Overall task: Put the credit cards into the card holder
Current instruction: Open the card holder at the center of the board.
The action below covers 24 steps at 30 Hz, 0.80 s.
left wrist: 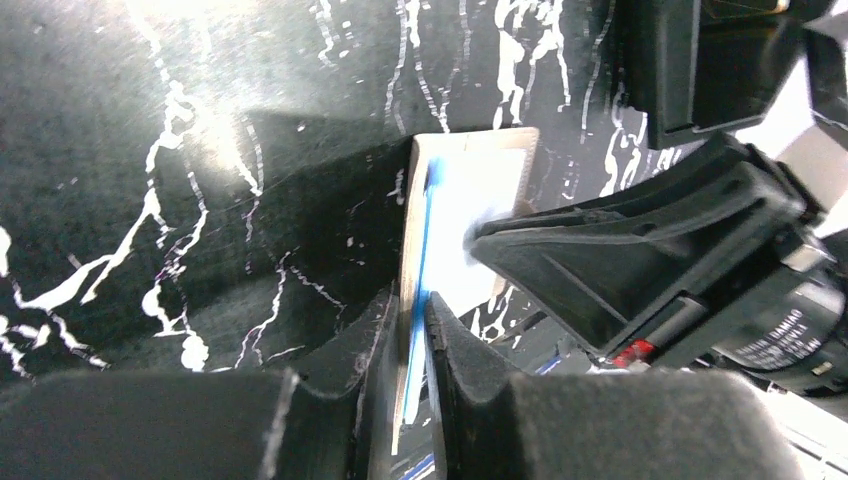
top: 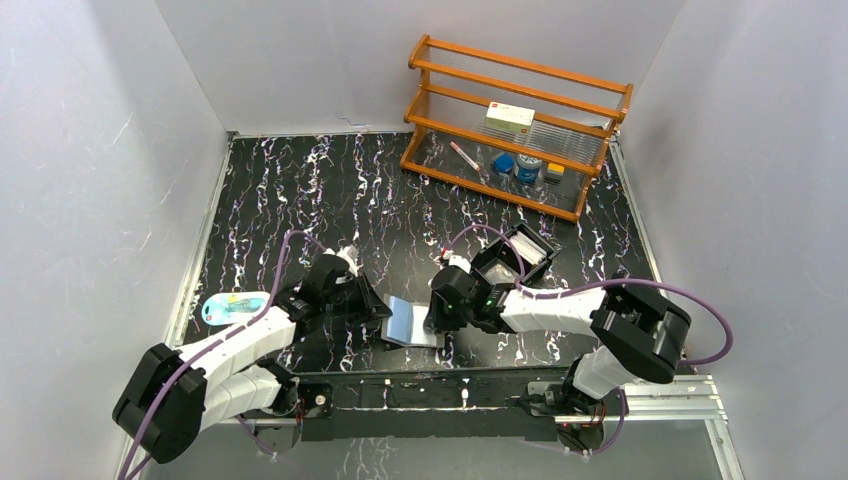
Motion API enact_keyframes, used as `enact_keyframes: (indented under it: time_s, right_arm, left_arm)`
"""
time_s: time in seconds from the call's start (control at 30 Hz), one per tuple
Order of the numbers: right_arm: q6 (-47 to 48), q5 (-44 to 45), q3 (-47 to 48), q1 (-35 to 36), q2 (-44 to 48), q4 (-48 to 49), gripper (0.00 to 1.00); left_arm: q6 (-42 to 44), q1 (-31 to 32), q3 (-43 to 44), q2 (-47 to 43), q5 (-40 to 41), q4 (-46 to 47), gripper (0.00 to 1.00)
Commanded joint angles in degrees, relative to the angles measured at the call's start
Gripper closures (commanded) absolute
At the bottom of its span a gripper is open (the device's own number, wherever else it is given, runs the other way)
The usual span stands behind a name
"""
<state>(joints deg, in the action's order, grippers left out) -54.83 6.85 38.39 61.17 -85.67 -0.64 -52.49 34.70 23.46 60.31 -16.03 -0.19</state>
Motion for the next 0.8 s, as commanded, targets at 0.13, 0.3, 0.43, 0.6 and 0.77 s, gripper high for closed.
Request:
enact_keyframes:
  time_s: [0.13, 0.3, 0.43, 0.6, 0.77]
  right_arm:
    - [4.08, 6.13, -1.87, 0.17, 1.51, -3.72, 0.78]
    - [5.61, 5.44, -0.74, 0.18, 1.70, -3.24, 0.77]
    - [5.67, 4.83, -0.38, 0.15, 2.47, -3.07, 0.77]
    - [5.64, 2.98, 1.75, 0.18, 3.61, -3.28, 0.77]
    - [5.66, -0.51, 4.76, 0.15, 3.68, -1.39, 0.77]
  left_arm:
    - [-0.54, 0.28, 0.44, 1.04, 6.30, -10.40, 0.76]
    - [-3.35, 0.28, -0.73, 1.30, 5.97, -12.71, 0.77]
    - [-2.52, 0.28, 1.08, 0.12, 6.60, -15.45, 0.73]
    - [1.47, 0.28, 11.59, -0.63, 7.74, -21.71, 0.69]
    - [3.18, 0.28, 17.71, -0.13, 2.02, -19.41, 0.68]
